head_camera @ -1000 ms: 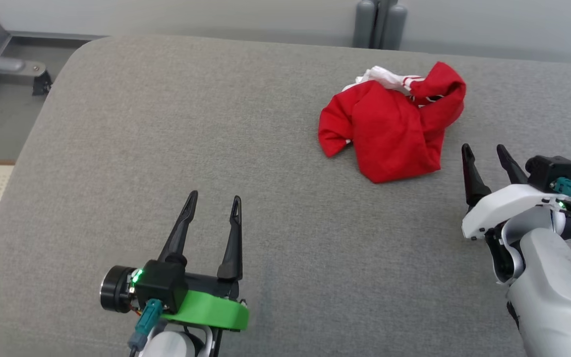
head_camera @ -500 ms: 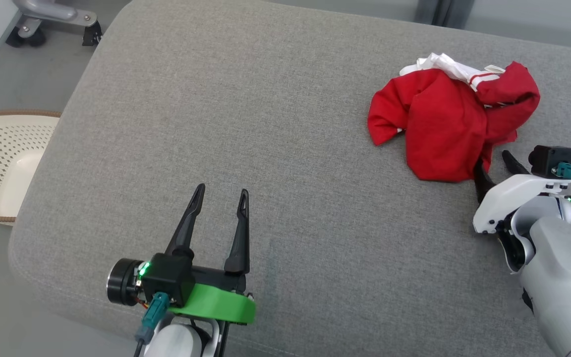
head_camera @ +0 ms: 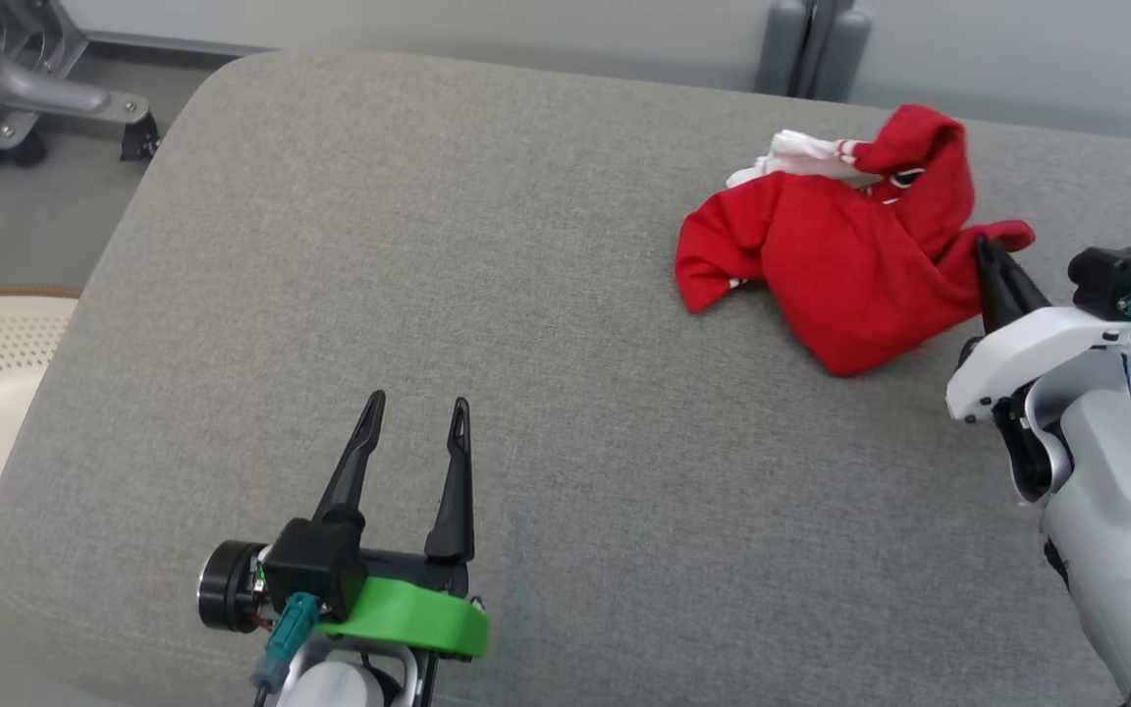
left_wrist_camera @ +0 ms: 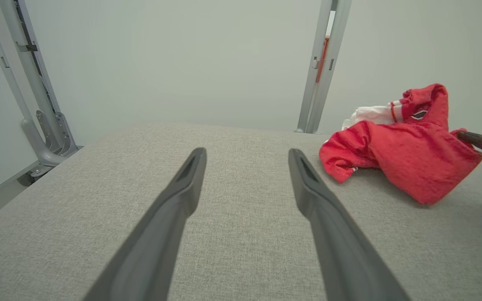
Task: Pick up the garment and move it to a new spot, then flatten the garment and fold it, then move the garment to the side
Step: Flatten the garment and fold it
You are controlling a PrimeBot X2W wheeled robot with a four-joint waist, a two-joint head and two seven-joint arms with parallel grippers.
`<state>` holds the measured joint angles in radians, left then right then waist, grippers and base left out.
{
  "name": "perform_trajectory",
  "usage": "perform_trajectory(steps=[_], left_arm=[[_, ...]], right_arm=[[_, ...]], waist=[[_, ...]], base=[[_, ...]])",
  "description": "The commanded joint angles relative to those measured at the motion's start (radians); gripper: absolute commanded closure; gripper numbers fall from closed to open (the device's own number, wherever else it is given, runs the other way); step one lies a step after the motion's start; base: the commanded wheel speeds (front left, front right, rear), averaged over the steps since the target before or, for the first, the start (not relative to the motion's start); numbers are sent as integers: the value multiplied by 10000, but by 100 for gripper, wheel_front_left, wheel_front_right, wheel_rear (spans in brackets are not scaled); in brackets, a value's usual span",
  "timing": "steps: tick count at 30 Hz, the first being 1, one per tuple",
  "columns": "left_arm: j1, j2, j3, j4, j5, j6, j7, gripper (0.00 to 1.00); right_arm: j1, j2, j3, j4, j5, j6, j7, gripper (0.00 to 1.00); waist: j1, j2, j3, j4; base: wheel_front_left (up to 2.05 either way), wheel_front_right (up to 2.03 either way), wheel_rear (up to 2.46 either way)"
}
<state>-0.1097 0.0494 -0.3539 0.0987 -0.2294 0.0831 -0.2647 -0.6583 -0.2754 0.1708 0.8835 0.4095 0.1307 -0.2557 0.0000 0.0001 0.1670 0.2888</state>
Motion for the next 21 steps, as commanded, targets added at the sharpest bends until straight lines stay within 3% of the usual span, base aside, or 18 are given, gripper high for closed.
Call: perform_trajectory(steps=[1,7,10,15,17,21], left_arm=[[170,25,97,11,-22,-18,11,0],[516,25,275,11,-3,-99,11,0],[723,27,412,0,28,-145,11,0],[929,27,514,13,77,-234,12,0],[1012,27,507,39,68,-270,12,0],[1000,27,446,60,46,-313,12,0]], right_arm=[[86,-34,-60,-268,-34,0,-63,100],[587,-171,-653,-1342,-713,-2,-54,100],[1195,-102,-1629,-1902,-1314,-5,150,100],[2669,537,-2919,-3287,-2462,-3,808,100],[3885,1130,-3464,-4261,-2959,-3,1386,100],[5296,1700,-4081,-4902,-3340,-5,2063,100]], waist=[[0,-1,-650,-615],[0,-1,-1182,-1122],[0,-1,-1383,-1353],[0,-1,-1548,-1666],[0,-1,-1618,-1812],[0,-1,-1666,-1941]], base=[[0,0,0],[0,0,0],[0,0,0],[0,0,0],[0,0,0],[0,0,0]])
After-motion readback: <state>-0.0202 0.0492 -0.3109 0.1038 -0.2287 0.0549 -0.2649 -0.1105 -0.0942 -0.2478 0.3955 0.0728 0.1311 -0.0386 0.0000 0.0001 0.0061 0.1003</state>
